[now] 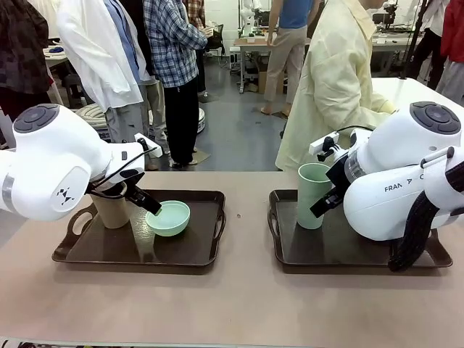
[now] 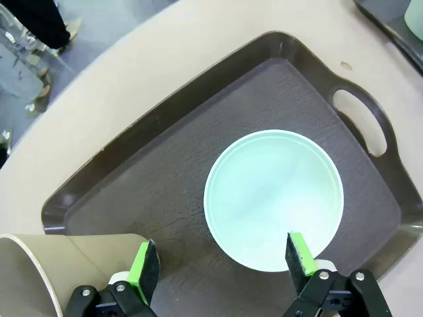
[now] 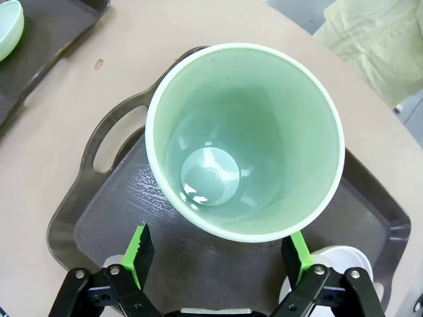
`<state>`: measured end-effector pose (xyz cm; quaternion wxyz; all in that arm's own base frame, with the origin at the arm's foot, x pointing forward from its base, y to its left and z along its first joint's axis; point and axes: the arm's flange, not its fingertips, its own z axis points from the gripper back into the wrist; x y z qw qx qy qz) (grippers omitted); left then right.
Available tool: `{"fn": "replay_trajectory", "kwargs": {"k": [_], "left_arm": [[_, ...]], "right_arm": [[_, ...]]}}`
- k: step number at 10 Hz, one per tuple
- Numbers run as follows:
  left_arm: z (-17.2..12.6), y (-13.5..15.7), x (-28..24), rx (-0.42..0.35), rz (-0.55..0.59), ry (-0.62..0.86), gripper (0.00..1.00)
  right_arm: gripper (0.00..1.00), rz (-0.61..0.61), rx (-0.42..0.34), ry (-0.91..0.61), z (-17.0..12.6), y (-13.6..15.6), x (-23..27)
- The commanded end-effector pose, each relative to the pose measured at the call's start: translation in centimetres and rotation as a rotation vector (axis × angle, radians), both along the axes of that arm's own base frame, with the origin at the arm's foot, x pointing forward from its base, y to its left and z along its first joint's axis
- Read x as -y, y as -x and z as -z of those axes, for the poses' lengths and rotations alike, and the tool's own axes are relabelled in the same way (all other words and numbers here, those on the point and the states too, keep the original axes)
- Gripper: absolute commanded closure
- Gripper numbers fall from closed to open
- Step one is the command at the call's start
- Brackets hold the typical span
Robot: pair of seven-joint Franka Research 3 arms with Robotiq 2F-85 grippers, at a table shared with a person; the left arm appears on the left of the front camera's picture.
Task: Set up a tray with a mat and arrange the tableware.
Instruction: Pick up the Picnic Bowl and Reusable plastic cup from the Handle tray in front of the human's position and hold them in the air.
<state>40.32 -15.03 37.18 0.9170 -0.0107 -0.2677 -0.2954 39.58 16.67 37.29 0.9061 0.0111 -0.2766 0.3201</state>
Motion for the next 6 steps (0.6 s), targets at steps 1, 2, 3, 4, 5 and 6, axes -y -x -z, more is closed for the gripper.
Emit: {"fn": "replay_trajectory", "kwargs": {"k": [1, 2, 3, 4, 5, 6], "left_arm": [[0.0, 0.0, 0.0, 0.000, 0.000, 0.000, 0.00], [0.0, 0.0, 0.0, 0.000, 0.000, 0.000, 0.00], [0.0, 0.0, 0.0, 0.000, 0.000, 0.000, 0.00], [0.0, 0.0, 0.0, 0.000, 0.000, 0.000, 0.00], [0.0, 0.0, 0.0, 0.000, 0.000, 0.000, 0.00], [-1.2, 2.0, 0.3, -0.002, 0.019, -0.061, 0.00]], "right_arm": [[0.00, 0.000, 0.000, 0.000, 0.0, 0.0, 0.0], [0.00, 0.000, 0.000, 0.000, 0.0, 0.0, 0.0], [0.00, 0.000, 0.000, 0.000, 0.0, 0.0, 0.0], [0.00, 0.000, 0.000, 0.000, 0.0, 0.0, 0.0], [0.00, 0.000, 0.000, 0.000, 0.0, 0.0, 0.0], [0.00, 0.021, -0.007, 0.040, -0.5, 1.6, -0.5]]}}
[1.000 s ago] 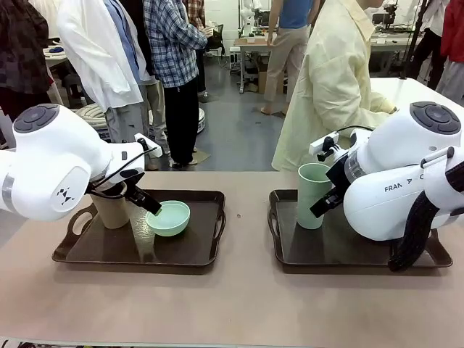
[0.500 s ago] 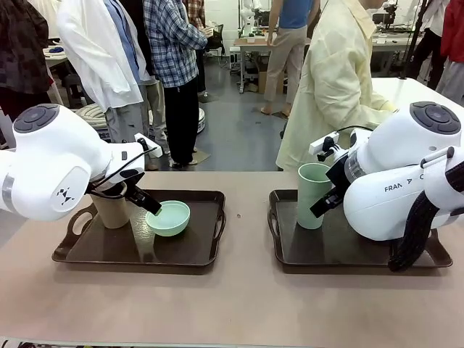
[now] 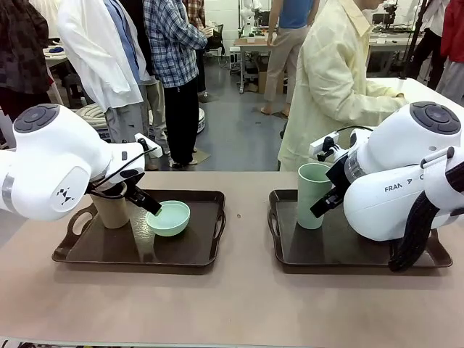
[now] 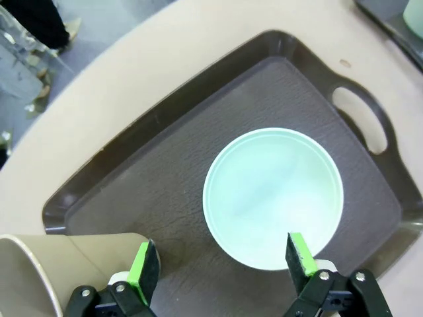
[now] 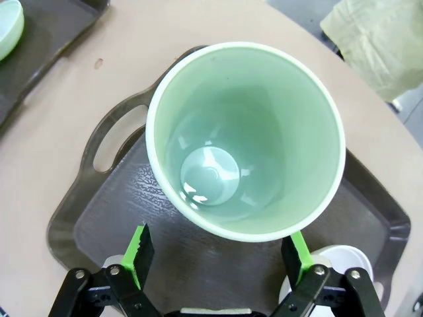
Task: Set up a tray with a mat and arrange the tableware.
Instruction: Pick up the Picnic Bowl and Reusable plastic cup from the Handle tray in front of the human's position and hold them in the air.
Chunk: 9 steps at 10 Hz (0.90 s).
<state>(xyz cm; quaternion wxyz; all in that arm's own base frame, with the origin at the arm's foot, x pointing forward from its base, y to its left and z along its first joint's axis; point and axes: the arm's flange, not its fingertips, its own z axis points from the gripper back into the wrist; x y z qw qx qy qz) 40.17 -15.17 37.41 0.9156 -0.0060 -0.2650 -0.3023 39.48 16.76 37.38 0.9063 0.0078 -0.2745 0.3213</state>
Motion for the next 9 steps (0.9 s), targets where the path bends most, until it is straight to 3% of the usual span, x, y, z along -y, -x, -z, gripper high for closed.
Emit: {"fn": "replay_trajectory", "kwargs": {"k": [1, 3, 4, 6, 7, 9], "left_arm": [[-2.0, 3.7, 0.3, -0.039, 0.007, -0.070, 0.00], [-4.8, 6.9, 0.9, -0.094, -0.070, -0.116, 0.00], [-6.9, 8.0, 1.3, -0.155, -0.186, -0.121, 0.00], [-10.3, 10.0, 0.7, -0.262, -0.175, -0.056, 0.00], [-11.3, 10.2, -0.1, -0.302, -0.250, 0.007, 0.00], [-12.1, 7.9, -2.9, -0.332, -0.314, 0.153, 0.00]], "right_arm": [[0.00, 0.105, -0.024, 0.034, -1.3, 3.2, -0.5], [0.00, 0.212, -0.081, 0.031, -3.9, 7.4, 0.8], [0.00, 0.304, -0.082, 0.049, -5.3, 9.4, 1.6], [0.00, 0.400, -0.146, 0.024, -7.4, 13.6, 2.2], [0.00, 0.433, -0.211, 0.038, -7.7, 15.3, 2.8], [0.00, 0.440, -0.283, -0.047, -7.9, 14.6, 5.8]]}}
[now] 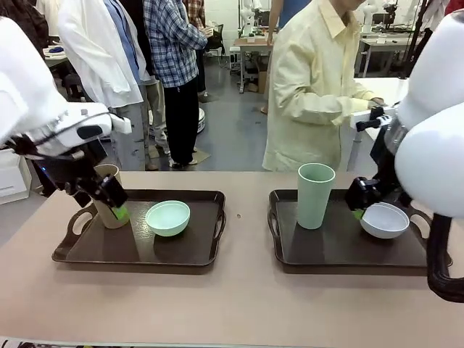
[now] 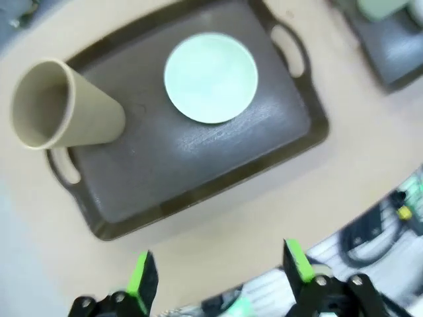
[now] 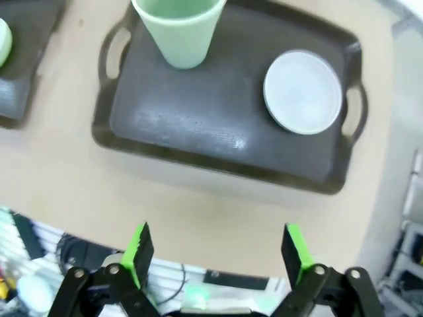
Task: Set up a tray with a mat and arrange the tableware.
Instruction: Pick up the Picnic Bowl and Reusable plastic cup from the Handle tray in front of the human's position and hold them in the air.
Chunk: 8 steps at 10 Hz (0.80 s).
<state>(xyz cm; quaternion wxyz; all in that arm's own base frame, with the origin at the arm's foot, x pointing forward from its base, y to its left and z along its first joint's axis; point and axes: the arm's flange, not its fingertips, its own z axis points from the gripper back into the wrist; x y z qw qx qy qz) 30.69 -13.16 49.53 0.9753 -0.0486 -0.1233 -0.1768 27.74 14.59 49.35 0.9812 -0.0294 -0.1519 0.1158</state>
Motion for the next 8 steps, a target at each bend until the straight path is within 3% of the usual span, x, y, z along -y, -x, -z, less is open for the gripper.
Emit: {"fn": "replay_trajectory", "kwargs": {"k": [1, 2, 3, 5, 8], "left_arm": [[-0.1, -2.8, -2.9, -0.033, -0.113, 0.180, 0.00], [-0.4, -3.2, -4.9, -0.071, -0.109, 0.293, 0.00], [-0.9, -3.2, -7.0, -0.089, -0.090, 0.396, 0.00], [-1.1, -2.9, -11.6, -0.101, -0.066, 0.626, 0.00], [0.1, -1.9, -18.1, -0.097, -0.114, 0.892, 0.00]], "right_arm": [[0.00, 0.015, -0.050, -0.173, 4.1, 1.8, 6.3], [0.00, -0.035, -0.105, -0.290, 4.1, 1.5, 9.0], [0.00, -0.041, -0.104, -0.412, 3.8, 1.5, 11.9], [0.00, -0.051, -0.035, -0.638, 3.6, 2.8, 17.5], [0.00, 0.030, 0.053, -0.890, 4.4, 4.7, 24.5]]}}
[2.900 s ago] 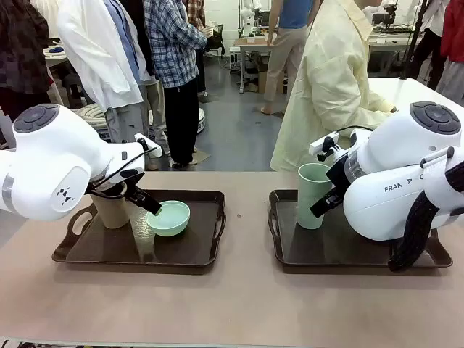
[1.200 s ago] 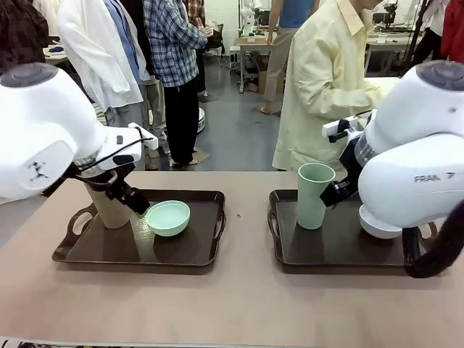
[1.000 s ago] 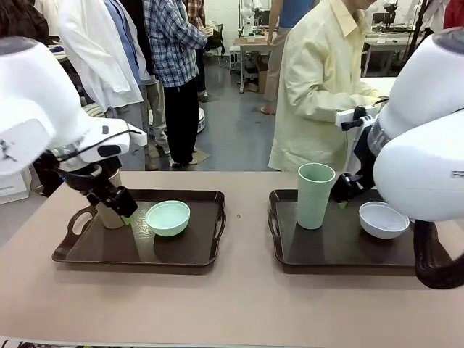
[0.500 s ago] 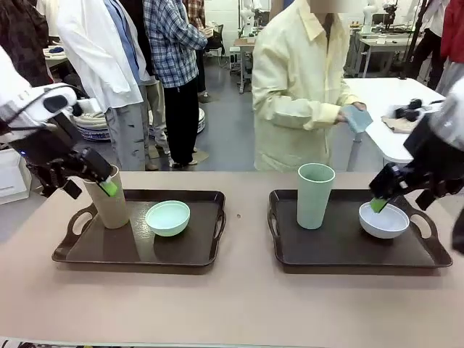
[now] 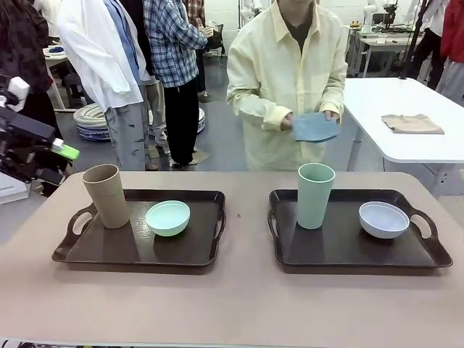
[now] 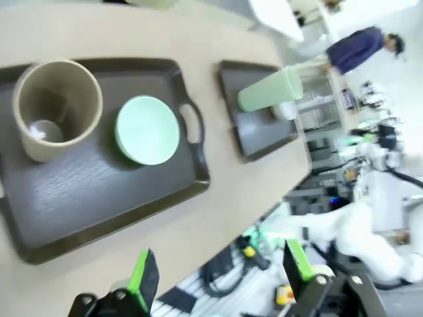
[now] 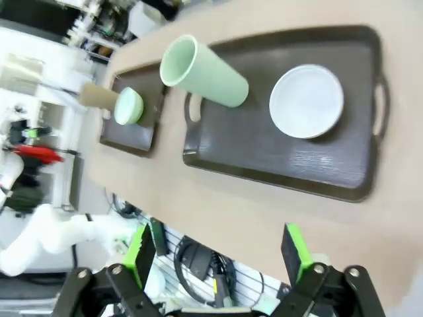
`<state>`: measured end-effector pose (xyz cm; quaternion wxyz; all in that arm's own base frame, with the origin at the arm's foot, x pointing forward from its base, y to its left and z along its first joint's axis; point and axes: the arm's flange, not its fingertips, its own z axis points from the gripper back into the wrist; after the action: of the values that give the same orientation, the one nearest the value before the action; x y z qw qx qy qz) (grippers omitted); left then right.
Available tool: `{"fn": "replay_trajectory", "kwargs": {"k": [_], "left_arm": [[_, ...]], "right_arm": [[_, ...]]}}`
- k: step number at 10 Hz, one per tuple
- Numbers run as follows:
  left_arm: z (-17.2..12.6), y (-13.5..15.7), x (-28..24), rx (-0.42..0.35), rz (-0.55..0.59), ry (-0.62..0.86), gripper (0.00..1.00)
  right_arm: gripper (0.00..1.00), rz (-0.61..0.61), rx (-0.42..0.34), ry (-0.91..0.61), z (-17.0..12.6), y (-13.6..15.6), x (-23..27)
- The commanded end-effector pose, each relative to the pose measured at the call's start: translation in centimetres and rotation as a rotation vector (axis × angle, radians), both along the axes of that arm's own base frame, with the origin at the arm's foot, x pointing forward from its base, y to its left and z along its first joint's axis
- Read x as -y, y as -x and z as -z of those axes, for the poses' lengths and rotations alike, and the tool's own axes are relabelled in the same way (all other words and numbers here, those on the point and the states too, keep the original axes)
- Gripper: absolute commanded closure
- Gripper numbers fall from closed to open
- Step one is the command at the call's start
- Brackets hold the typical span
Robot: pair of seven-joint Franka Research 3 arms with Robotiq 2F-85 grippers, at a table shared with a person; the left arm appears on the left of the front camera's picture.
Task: Set up a tray with a mat and arrange the tableware.
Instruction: Pick up the Picnic Bowl and Reusable plastic cup from the Handle tray in front of the human's position and hold them in the air.
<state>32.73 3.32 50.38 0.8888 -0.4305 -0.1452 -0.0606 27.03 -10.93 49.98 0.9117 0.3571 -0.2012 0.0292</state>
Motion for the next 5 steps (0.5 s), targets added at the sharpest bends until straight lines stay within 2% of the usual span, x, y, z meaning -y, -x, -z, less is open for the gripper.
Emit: {"fn": "replay_trajectory", "kwargs": {"k": [1, 3, 5], "left_arm": [[1.4, 0.5, -3.3, -0.019, -0.016, 0.112, 0.00], [2.9, 0.0, -4.2, -0.112, -0.006, 0.060, 0.00], [3.9, -0.1, -4.8, -0.141, 0.000, 0.056, 0.00]], "right_arm": [[0.00, 0.022, 0.032, -0.135, 5.6, 4.3, 0.5], [0.00, 0.019, 0.041, -0.192, 6.3, 4.2, 1.6], [0.00, 0.010, 0.026, -0.192, 6.7, 3.2, 1.1]]}}
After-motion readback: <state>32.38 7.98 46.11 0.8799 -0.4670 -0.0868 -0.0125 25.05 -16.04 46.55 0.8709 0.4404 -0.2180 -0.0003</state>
